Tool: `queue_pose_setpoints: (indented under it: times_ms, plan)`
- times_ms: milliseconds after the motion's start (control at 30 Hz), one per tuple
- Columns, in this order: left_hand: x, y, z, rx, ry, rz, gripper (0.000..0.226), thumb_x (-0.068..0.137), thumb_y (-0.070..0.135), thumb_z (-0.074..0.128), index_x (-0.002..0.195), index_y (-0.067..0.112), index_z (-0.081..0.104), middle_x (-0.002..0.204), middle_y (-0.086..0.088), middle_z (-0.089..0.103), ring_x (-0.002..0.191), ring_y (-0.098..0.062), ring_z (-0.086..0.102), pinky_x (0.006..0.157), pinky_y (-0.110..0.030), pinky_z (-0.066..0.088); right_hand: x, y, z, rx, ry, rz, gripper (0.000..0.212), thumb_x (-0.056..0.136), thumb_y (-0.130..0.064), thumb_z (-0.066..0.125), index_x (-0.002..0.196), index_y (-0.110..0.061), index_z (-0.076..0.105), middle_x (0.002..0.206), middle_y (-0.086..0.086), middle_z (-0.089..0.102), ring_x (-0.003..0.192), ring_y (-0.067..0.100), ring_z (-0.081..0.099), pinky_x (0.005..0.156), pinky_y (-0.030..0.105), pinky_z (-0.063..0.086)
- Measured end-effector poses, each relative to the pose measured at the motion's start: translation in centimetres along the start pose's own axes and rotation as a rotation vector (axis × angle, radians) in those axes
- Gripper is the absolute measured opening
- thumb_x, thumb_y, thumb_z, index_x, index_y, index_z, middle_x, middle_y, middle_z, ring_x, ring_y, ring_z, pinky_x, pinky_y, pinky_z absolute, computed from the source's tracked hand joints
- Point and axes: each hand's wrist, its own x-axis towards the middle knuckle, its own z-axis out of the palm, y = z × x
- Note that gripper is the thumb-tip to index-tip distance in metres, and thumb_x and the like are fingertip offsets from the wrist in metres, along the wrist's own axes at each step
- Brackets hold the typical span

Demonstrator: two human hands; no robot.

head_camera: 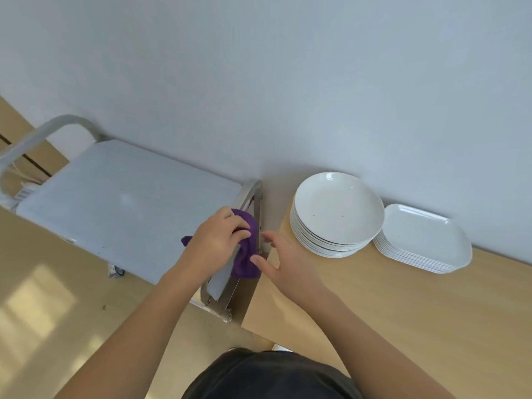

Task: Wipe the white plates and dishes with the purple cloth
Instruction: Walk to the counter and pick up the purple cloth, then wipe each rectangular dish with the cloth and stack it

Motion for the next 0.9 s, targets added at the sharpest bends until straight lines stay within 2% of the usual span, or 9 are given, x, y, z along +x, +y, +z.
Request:
queue_pose_setpoints:
  times_ms: [100,167,233,333,433,633,733,833,900]
  plan:
    - [-0.7,2.6,-0.4,-0.104,-0.012,0.125,0.017,0.098,0.026,0.058,0.107,0.019,0.071,0.091,0.013,0.049,0.085,-0.003,0.054,0.078,-0.019,0.046,-1.4,0.2,-0.5,0.076,0.014,-0.012,0.029,0.100,-0.037,0.058,0.126,-0.025,0.053,0.115,-0.009,0.062,0.101,0.006,0.058,0.087,0.022,0.051]
    - [-0.8,3.7,0.0,-0.126,-0.024,0.159,0.018,0.098,0.026,0.058,0.108,0.021,0.071,0.093,0.011,0.052,0.087,-0.004,0.055,0.080,-0.020,0.047,-2.3,0.5,-1.1,0.115,0.074,-0.008,0.015,0.103,-0.027,0.054,0.117,-0.027,0.056,0.102,-0.013,0.063,0.090,0.002,0.058,0.077,0.013,0.047]
    - [-0.9,4.3,0.6,-0.153,-0.047,0.174,0.018,0.097,0.023,0.059,0.112,0.021,0.070,0.095,0.010,0.054,0.088,-0.004,0.055,0.082,-0.021,0.048,-3.3,0.8,-1.9,0.176,0.179,0.004,0.016,0.102,-0.016,0.052,0.110,-0.029,0.056,0.093,-0.014,0.062,0.085,-0.002,0.056,0.073,0.010,0.041]
    - [-1.2,4.9,1.9,-0.170,-0.143,0.219,0.026,0.096,0.017,0.062,0.121,0.022,0.066,0.103,0.008,0.057,0.093,-0.005,0.057,0.087,-0.025,0.049,-4.7,0.6,-2.7,0.288,0.324,0.095,0.026,0.100,-0.010,0.052,0.113,-0.032,0.052,0.097,-0.012,0.066,0.090,0.002,0.060,0.075,0.013,0.045]
    - [-1.2,5.7,2.7,-0.161,-0.208,0.259,0.026,0.095,0.017,0.063,0.120,0.024,0.063,0.108,0.009,0.061,0.097,-0.007,0.059,0.090,-0.032,0.052,-6.2,0.5,-3.2,0.300,0.419,0.217,0.026,0.097,-0.012,0.056,0.111,-0.034,0.050,0.089,-0.007,0.068,0.079,0.006,0.060,0.070,0.022,0.048]
    - [-0.3,7.8,4.5,-0.161,-0.227,0.424,0.020,0.100,0.017,0.055,0.111,0.018,0.071,0.104,0.004,0.067,0.094,-0.014,0.060,0.089,-0.032,0.048,-10.5,2.4,-4.1,0.225,0.561,0.297,0.012,0.098,-0.021,0.060,0.105,-0.024,0.071,0.093,-0.011,0.070,0.087,0.005,0.062,0.076,0.015,0.046]
    - [-0.6,9.3,5.9,-0.147,-0.257,0.501,0.021,0.101,0.016,0.052,0.109,0.014,0.071,0.104,0.002,0.064,0.089,-0.013,0.058,0.083,-0.028,0.047,-12.6,3.0,-4.1,0.195,0.612,0.326,0.016,0.102,-0.021,0.056,0.104,-0.021,0.072,0.093,-0.008,0.070,0.087,0.008,0.062,0.077,0.021,0.047]
    - [-0.9,11.0,7.1,-0.165,-0.276,0.549,0.023,0.102,0.019,0.049,0.107,0.014,0.071,0.100,0.000,0.061,0.087,-0.018,0.059,0.078,-0.039,0.050,-14.3,3.2,-4.5,0.242,0.664,0.356,0.017,0.104,-0.020,0.052,0.107,-0.021,0.069,0.095,-0.008,0.069,0.090,0.010,0.062,0.078,0.022,0.048]
    - [-1.0,12.2,7.9,-0.179,-0.290,0.546,0.022,0.102,0.018,0.049,0.109,0.016,0.070,0.099,0.000,0.059,0.088,-0.019,0.059,0.080,-0.041,0.049,-15.2,3.5,-5.2,0.280,0.696,0.382,0.014,0.104,-0.021,0.052,0.108,-0.022,0.065,0.096,-0.010,0.068,0.092,0.008,0.062,0.078,0.020,0.048]
